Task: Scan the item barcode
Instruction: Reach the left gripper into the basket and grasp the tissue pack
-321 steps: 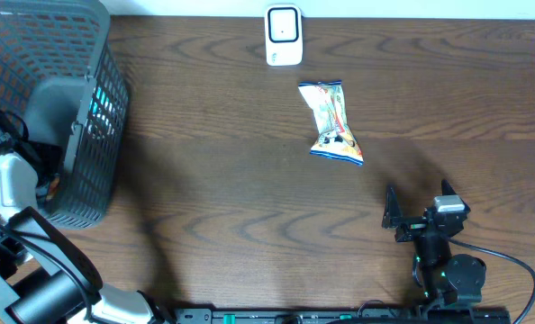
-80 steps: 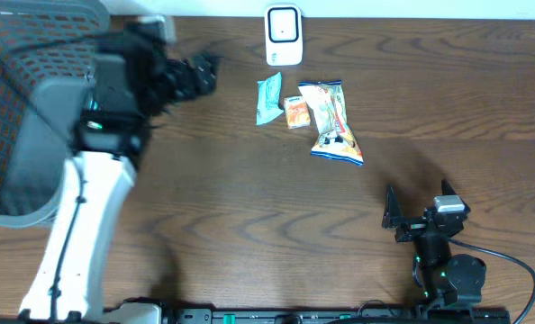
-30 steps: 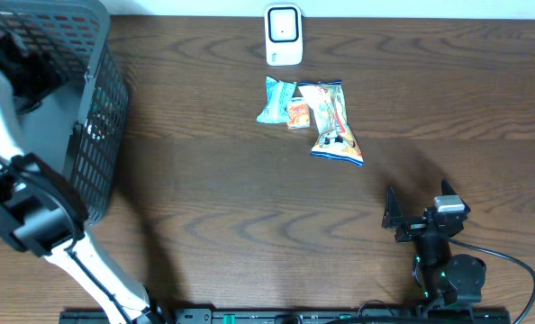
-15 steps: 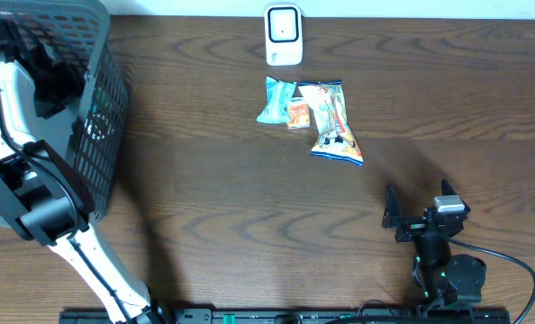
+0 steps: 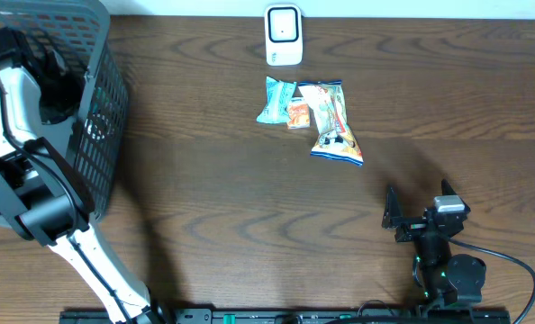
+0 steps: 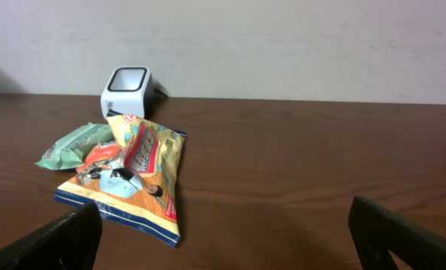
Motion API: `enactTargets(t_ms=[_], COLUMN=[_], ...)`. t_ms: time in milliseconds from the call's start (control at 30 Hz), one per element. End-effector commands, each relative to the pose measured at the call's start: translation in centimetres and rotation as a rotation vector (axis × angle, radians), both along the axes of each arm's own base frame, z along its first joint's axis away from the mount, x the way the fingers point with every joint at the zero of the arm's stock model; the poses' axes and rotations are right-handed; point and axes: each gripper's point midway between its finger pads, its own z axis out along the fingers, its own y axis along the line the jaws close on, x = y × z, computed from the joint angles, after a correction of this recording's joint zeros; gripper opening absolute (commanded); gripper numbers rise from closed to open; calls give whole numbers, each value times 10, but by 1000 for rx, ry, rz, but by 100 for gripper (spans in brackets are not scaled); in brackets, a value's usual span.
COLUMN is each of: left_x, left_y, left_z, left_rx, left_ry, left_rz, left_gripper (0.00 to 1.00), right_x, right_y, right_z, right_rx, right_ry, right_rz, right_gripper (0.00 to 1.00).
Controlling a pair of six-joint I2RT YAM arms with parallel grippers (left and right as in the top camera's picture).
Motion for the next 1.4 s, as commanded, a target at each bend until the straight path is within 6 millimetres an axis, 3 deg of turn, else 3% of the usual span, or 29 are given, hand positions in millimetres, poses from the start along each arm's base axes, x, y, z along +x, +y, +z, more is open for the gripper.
enactTargets(t_ms=[0,167,367,500,567,633,700,933,967,1067,1167,1367], left_x=[-11,-19,-46,-51,-46,-31,-17,29,31,36,38,32], left_y=[-3,-7,-19,-12,-7,2,7,-10,-11,-17,-19,-1], left_z=[-25,-27,-28,-18,-13,-3,7,31,30,21,7,-14], left_rx=[-15,-32,-57,-57,-41,-16,-17,-148,-146,-148,-134,-13], left_ry=[61,95,187,186,157,90,26,-203,-207,-200,-174,-97], left_rz=[-8,-9,-136,-127,-118,-45,33,18,13,-1,-5,34], left_gripper=[52,52,52,51,51,59,61,64,65,81,82,80], right_x=[0,0,0,0,0,0,0,0,0,0,0,0], right_y=[1,1,1,1,1,1,1,1,1,1,1,1], right_z=[0,0,0,-1,0,-1,0,0,0,-1,-1,0], right_rx=[3,3,3,3,3,3,3,3,3,3,3,3], right_ry=[1,1,1,2,1,2,1,1,1,2,2,1], right_rz=[0,0,1,1,0,1,1,0,0,0,0,1], right_gripper=[99,99,99,99,99,99,99,99,99,99,99,99])
